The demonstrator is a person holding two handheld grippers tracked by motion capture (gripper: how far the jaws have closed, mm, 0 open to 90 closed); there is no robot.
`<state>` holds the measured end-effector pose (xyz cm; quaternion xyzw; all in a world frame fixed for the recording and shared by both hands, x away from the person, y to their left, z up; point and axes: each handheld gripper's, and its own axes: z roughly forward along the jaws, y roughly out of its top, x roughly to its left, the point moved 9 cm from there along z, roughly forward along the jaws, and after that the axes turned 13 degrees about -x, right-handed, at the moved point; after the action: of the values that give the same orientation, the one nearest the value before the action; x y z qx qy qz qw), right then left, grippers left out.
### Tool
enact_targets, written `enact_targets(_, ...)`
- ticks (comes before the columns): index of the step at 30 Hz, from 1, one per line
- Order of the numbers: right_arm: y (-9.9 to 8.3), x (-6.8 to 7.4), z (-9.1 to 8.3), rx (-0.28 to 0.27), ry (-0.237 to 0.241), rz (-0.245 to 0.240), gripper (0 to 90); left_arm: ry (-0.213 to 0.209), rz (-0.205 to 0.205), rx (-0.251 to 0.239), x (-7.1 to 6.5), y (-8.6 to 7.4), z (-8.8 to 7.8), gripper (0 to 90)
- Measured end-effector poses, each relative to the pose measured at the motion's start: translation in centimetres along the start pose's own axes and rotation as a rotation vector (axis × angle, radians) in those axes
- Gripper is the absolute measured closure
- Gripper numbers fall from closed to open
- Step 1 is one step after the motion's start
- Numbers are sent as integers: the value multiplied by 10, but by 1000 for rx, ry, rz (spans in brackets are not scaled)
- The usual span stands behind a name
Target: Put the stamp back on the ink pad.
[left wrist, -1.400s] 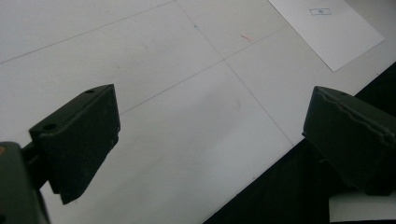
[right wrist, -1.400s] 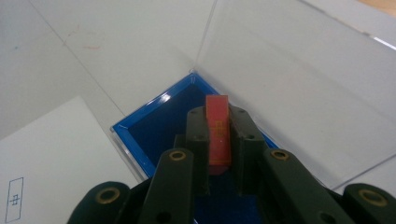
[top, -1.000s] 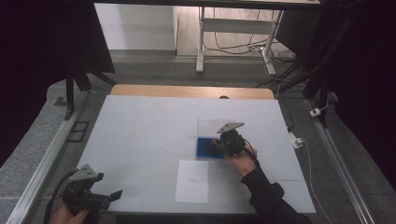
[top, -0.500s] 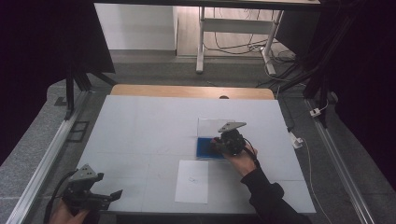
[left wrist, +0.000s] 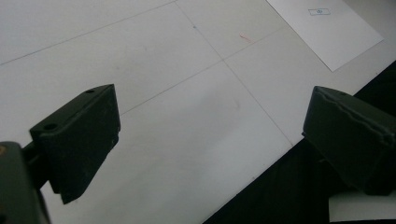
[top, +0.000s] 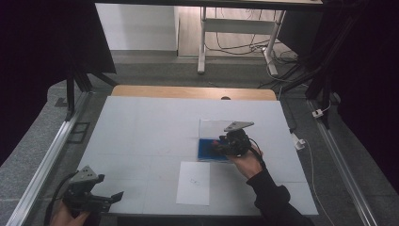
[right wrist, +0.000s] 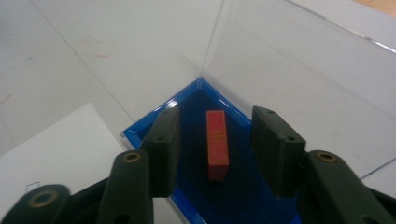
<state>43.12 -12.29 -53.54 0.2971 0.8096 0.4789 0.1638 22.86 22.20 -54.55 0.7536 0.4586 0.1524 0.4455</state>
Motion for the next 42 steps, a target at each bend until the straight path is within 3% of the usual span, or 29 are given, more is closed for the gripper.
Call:
enact_targets(10,3,5,-9,-22,-3,34,318,0,1,-2,0,0,0,43)
enact_targets(19,5,14,-18,-45,28,56,198,-1,1,-3,0,0,0,43)
enact_targets(22,4,16,-20,-45,19,54,161,-1,1,-4,0,0,0,43)
enact_targets(37,-3,27,-28,-1,38,82,64,-4,-3,-10,0,1,-1,42)
enact_targets(42,-5,29,-34,10,28,55,30,-4,-4,-10,0,1,-1,43)
